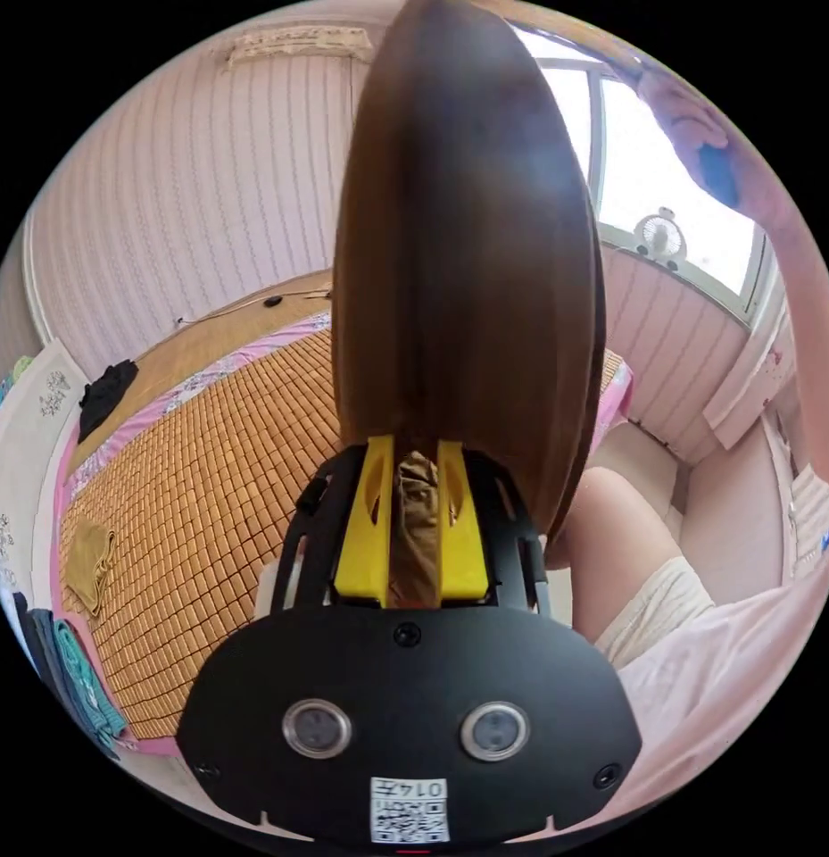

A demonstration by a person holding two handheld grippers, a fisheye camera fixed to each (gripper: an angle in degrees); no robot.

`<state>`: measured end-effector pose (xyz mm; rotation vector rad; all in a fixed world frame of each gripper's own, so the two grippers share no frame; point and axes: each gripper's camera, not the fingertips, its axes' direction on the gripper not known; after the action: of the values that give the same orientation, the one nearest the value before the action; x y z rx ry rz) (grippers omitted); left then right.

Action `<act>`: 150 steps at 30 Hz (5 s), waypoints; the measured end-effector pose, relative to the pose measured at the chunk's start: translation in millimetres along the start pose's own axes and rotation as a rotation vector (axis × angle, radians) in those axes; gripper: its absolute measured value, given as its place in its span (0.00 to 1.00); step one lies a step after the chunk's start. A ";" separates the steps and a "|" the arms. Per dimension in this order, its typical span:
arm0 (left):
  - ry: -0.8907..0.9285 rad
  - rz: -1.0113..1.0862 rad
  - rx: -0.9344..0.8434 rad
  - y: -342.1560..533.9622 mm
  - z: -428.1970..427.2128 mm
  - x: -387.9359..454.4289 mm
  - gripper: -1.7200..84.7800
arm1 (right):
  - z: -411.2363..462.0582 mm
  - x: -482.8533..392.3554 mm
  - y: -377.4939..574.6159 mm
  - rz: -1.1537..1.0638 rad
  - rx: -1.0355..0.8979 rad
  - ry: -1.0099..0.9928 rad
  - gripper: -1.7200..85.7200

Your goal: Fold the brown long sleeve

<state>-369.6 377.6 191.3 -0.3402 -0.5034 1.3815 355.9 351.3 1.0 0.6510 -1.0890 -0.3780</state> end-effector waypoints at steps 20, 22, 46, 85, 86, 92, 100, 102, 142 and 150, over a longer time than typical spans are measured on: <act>0.077 -0.153 -0.306 47.4 86.4 -104.0 0.11 | -2.4 190.2 204.4 0.626 -0.302 0.540 0.02; 0.084 -0.157 -0.322 32.1 106.2 -117.2 0.12 | -0.7 192.0 205.0 0.633 -0.315 0.539 0.02; 0.302 -0.397 -0.160 62.2 69.3 -171.9 0.01 | -64.8 120.6 169.2 0.537 -0.130 0.479 0.02; -0.280 -0.395 0.715 -106.1 -493.1 -297.9 0.01 | -41.0 22.5 -244.1 -0.004 0.281 0.452 0.02; -0.309 -0.354 0.765 -109.6 -509.6 -289.9 0.01 | -62.3 4.8 -251.3 -0.056 0.400 0.456 0.02; -0.172 -0.268 0.705 -81.8 -478.4 -282.9 0.01 | -50.2 -1.1 -240.0 -0.231 0.266 0.400 0.02; -0.113 -0.408 0.351 122.2 -297.4 -237.0 0.01 | 128.6 105.4 -25.3 -0.109 -0.282 0.252 0.02; -0.180 -0.552 0.257 181.6 -262.2 -242.2 0.01 | 175.0 136.6 35.9 0.024 -0.416 0.185 0.02; 0.149 -0.729 -0.127 290.9 -117.5 -268.3 0.01 | 259.4 334.7 137.7 0.568 -0.718 0.438 0.13; 0.107 -0.748 0.137 282.3 -187.3 -257.7 0.01 | 179.7 312.8 99.6 0.618 -0.416 0.128 0.02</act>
<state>-537.1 182.4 -147.9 -0.0898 -0.3867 0.6616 324.2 190.6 337.5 -0.0436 -0.9929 -0.0187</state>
